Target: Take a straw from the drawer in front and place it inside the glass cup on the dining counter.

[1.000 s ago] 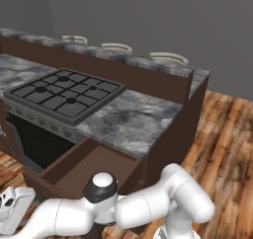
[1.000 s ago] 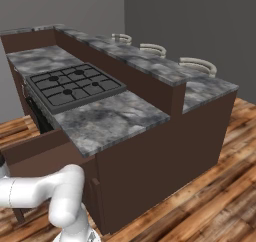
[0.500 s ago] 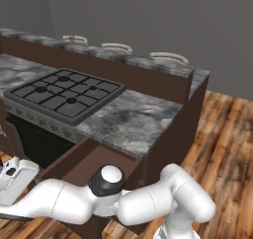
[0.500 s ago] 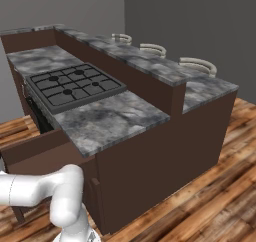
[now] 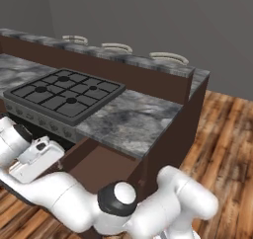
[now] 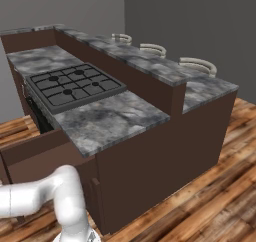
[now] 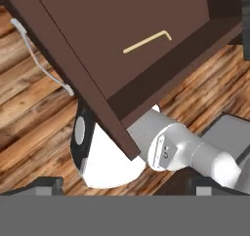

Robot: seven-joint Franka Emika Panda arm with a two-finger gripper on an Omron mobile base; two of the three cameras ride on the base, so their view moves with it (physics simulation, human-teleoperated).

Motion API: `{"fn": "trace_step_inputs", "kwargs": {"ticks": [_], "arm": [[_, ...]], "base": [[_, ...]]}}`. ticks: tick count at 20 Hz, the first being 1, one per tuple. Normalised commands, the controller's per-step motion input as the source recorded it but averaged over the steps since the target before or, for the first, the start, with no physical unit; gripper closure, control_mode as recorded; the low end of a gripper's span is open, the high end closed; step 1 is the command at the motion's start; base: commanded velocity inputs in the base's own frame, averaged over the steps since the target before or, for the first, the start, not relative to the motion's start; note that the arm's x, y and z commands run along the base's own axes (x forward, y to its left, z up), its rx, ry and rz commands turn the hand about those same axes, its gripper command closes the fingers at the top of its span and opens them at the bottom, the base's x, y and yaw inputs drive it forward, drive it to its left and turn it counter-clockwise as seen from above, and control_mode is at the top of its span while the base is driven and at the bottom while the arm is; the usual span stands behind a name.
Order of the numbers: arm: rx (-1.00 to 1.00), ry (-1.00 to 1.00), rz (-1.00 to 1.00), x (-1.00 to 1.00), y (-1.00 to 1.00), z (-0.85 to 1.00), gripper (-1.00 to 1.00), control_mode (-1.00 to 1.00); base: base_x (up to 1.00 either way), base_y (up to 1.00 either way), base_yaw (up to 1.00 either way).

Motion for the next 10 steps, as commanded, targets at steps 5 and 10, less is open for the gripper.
{"fn": "trace_step_inputs", "kwargs": {"ticks": [5,10], "arm": [[0.35,0.07,0.00,0.09,-1.00,0.01,-1.00,-1.00],[0.39,0.12,0.00,0.07,-0.90,0.43,-1.00,-1.00]], "base": [[0.00,0.00,0.00],[0.00,0.00,0.00]]}}
